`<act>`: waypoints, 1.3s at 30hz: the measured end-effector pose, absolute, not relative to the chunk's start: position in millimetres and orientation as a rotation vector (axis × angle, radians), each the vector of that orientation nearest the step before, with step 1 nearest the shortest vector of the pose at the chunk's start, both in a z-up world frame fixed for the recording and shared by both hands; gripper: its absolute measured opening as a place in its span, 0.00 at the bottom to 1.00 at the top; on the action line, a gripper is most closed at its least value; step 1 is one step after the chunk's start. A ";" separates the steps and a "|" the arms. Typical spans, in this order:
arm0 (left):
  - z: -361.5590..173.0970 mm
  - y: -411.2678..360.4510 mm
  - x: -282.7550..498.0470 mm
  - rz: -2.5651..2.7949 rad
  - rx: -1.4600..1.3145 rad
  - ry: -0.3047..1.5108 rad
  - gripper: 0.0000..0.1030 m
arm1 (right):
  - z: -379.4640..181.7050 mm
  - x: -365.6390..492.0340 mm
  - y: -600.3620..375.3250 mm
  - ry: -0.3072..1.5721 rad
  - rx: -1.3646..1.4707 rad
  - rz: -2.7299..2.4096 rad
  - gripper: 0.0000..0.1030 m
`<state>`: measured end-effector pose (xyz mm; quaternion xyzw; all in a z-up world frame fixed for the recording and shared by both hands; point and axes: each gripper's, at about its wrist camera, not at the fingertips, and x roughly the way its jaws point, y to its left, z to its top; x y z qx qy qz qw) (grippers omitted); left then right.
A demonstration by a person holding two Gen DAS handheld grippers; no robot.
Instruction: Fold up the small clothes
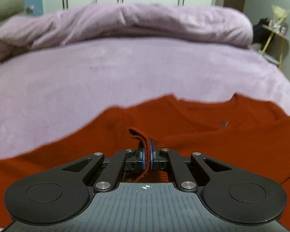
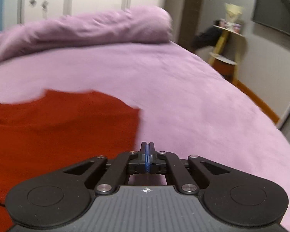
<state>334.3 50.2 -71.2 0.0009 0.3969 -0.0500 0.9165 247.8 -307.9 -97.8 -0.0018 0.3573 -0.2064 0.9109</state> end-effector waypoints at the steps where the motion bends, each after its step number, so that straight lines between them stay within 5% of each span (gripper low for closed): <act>1: -74.6 51.5 336.7 -0.089 -0.006 0.840 0.11 | -98.2 246.8 -312.3 0.754 0.029 -0.419 0.00; 7: -63.1 71.3 318.1 0.001 -0.101 0.782 0.29 | -66.4 221.3 -296.2 0.603 0.089 -0.241 0.02; 13: -62.1 52.0 303.3 -0.103 -0.100 0.790 0.50 | -88.0 240.1 -250.2 0.687 -0.012 -0.071 0.02; 20: -96.4 33.1 322.1 -0.108 -0.029 0.860 0.55 | -118.1 246.8 -251.9 0.706 -0.302 -0.301 0.00; 24: -101.3 36.6 327.8 -0.087 -0.031 0.864 0.66 | -110.6 245.4 -272.8 0.729 -0.214 -0.280 0.00; 39: -97.9 29.8 309.9 -0.078 0.004 0.874 0.69 | -103.9 202.2 -245.0 0.731 -0.205 -0.079 0.07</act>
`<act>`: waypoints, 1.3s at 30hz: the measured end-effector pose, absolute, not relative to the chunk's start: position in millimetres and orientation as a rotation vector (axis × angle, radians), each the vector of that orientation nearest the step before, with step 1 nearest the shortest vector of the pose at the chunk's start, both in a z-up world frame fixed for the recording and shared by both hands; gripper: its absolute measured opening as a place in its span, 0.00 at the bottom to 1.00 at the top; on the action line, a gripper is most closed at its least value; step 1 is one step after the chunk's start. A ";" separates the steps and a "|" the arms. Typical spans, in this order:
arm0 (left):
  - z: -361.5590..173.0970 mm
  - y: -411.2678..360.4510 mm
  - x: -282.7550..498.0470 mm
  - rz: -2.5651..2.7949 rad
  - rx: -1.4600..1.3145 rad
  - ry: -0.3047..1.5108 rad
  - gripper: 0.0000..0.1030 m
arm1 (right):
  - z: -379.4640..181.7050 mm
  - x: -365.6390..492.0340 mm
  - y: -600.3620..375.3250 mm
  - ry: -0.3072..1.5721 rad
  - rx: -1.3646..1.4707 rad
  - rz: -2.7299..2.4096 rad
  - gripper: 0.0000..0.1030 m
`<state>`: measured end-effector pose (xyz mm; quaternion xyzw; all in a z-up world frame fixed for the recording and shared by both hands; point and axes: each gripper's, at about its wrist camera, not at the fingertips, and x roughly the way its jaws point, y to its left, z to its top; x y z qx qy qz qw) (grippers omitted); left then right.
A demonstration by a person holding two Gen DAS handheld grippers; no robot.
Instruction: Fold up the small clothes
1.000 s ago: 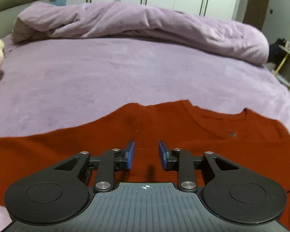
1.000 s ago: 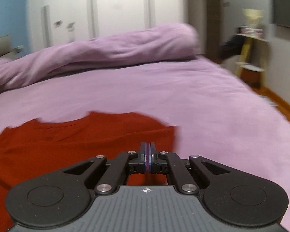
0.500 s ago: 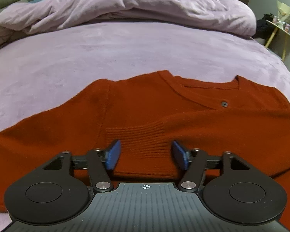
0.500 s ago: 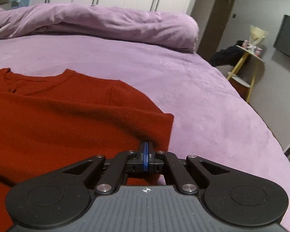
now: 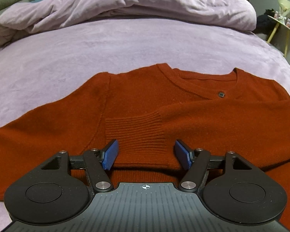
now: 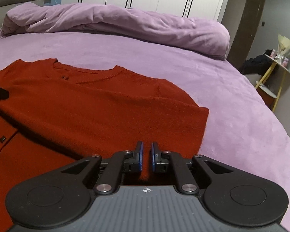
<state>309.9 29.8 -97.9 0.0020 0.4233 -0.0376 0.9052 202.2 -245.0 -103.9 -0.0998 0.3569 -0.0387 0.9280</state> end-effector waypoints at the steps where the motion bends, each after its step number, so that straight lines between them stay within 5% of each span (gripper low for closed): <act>1: -97.9 30.4 309.4 -0.079 0.006 0.873 0.69 | -102.9 203.2 -244.4 0.733 -0.204 -0.077 0.07; 31: -112.9 39.7 343.3 -0.033 -0.023 0.903 0.97 | -114.3 215.5 -235.7 0.730 -0.351 -0.106 0.07; 39: -96.9 66.9 310.6 -0.021 -0.160 0.906 0.93 | -94.6 204.5 -237.1 0.757 -0.252 -0.102 0.09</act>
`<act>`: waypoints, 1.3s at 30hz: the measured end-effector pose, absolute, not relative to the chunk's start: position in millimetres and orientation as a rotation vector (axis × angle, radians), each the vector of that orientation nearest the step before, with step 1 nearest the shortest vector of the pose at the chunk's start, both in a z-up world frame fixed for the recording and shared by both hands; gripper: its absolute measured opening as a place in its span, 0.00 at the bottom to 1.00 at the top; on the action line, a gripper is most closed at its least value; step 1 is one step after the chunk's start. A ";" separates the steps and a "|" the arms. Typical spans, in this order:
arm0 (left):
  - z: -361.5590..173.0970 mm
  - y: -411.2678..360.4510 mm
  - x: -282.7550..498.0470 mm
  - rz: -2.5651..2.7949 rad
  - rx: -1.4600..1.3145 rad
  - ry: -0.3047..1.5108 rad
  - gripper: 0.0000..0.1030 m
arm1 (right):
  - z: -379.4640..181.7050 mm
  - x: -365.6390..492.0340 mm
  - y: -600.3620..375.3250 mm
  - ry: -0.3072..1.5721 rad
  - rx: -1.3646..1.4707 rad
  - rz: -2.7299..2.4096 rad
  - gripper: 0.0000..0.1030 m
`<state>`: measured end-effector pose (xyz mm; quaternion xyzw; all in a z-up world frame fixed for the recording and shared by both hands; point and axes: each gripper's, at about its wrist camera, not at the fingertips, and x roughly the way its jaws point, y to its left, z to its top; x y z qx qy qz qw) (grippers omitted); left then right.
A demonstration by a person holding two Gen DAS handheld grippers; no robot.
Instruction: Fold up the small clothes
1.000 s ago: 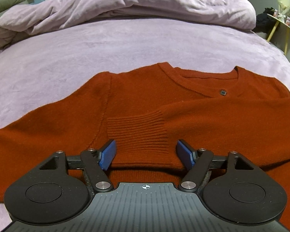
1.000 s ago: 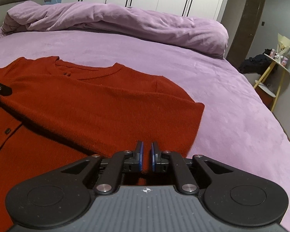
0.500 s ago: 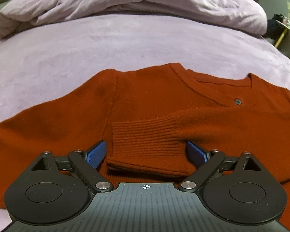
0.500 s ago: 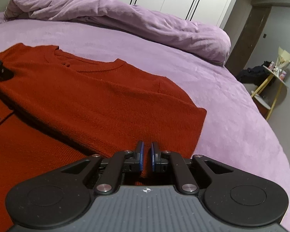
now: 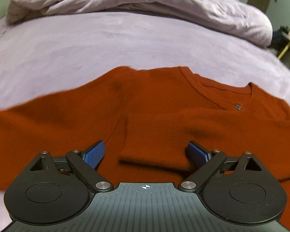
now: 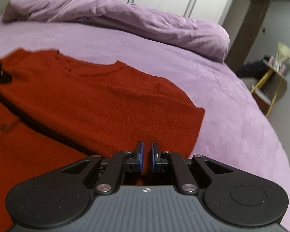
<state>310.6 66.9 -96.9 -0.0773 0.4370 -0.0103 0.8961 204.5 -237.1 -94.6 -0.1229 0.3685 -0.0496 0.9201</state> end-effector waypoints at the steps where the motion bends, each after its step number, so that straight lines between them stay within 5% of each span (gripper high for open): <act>1: -93.6 77.6 298.2 -0.033 -0.209 0.897 0.93 | -88.9 196.3 -238.4 0.755 -0.210 -0.092 0.15; 4: -81.8 114.5 261.7 -0.045 -0.338 0.878 0.92 | -71.6 162.6 -241.7 0.719 -0.048 -0.073 0.42; 5: -78.5 131.3 248.0 -0.032 -0.389 0.867 0.92 | -67.3 150.8 -242.1 0.713 0.010 -0.057 0.44; 14: -83.9 327.6 156.1 0.461 -0.804 0.714 0.86 | -56.1 97.5 -228.7 0.716 0.238 0.028 0.45; 23: -109.8 427.1 145.3 0.568 -1.140 0.534 0.47 | -44.8 111.3 -213.9 0.725 0.317 0.055 0.45; 27: -118.9 446.7 152.6 0.589 -1.170 0.545 0.11 | -45.9 110.7 -210.2 0.738 0.309 0.049 0.42; 33: -83.2 425.5 154.0 0.499 -0.980 0.508 0.08 | -45.5 107.5 -212.8 0.736 0.297 0.038 0.38; 39: 16.1 279.8 197.3 0.052 -0.576 0.453 0.08 | -40.2 104.4 -221.1 0.701 0.337 0.023 0.37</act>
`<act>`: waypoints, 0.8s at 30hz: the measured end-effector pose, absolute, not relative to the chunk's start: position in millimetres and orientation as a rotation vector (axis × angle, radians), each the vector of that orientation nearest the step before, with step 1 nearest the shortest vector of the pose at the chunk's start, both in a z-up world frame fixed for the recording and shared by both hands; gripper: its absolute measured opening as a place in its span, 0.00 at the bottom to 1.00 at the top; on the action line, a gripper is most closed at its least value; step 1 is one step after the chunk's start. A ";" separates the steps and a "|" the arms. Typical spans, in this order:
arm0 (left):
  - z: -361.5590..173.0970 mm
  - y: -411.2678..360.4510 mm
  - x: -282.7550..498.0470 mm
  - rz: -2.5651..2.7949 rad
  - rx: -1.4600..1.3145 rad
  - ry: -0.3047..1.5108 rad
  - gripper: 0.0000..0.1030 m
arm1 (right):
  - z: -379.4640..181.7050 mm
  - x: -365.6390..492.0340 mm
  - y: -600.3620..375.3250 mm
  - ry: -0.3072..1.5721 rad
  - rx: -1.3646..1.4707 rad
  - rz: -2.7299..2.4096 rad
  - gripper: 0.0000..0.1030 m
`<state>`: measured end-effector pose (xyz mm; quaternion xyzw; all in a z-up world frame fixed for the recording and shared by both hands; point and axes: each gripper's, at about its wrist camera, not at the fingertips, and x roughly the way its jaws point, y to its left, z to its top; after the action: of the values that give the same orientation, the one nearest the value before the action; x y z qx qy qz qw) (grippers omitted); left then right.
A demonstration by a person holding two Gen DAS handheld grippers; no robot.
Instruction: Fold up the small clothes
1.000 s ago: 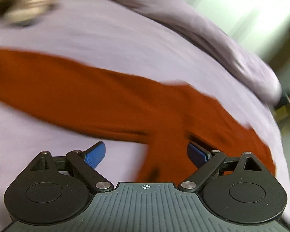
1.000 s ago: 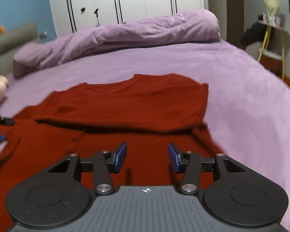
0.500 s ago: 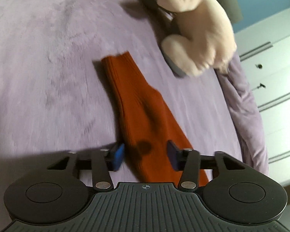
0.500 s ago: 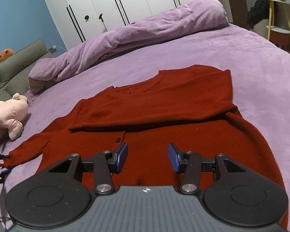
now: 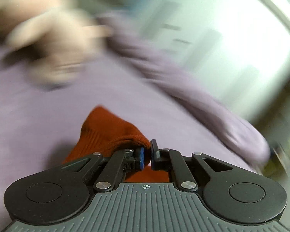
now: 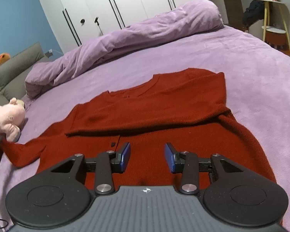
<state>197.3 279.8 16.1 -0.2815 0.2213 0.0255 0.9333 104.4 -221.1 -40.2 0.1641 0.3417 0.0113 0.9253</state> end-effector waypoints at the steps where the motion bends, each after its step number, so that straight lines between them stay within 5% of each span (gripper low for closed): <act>1: 27.4 246.5 203.0 -0.037 -0.514 0.448 0.08 | -38.8 103.7 -222.5 0.694 0.346 0.024 0.37; 3: 37.1 178.5 211.9 -0.195 -0.425 0.462 0.10 | -36.1 101.1 -225.5 0.678 0.359 0.028 0.37; 5: 28.2 123.2 218.9 -0.295 -0.364 0.500 0.35 | -34.4 99.4 -228.2 0.673 0.365 0.035 0.37; 6: 19.8 101.6 219.6 -0.317 -0.334 0.535 0.59 | -33.9 99.2 -229.8 0.673 0.366 0.035 0.37; 7: 7.9 84.1 224.8 -0.321 -0.305 0.590 0.61 | -34.1 100.0 -230.8 0.675 0.368 0.035 0.37; 9: -17.9 64.3 228.1 -0.319 -0.301 0.723 0.54 | -34.4 102.4 -234.2 0.683 0.378 0.041 0.37; 17: -48.1 109.9 206.1 -0.118 -0.347 0.817 0.60 | -52.4 154.6 -239.0 0.737 0.519 0.139 0.37; 21: -55.5 140.1 212.2 -0.029 -0.389 0.851 0.61 | -66.6 205.6 -237.6 0.769 0.623 0.169 0.58; 24: -60.2 152.0 212.1 -0.006 -0.404 0.862 0.61 | -82.3 239.8 -228.9 0.838 0.614 0.167 0.60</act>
<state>212.1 152.0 -60.2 -0.1943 0.4150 -0.0029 0.8888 239.8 -228.9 -82.3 0.2929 0.3999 0.0798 0.8648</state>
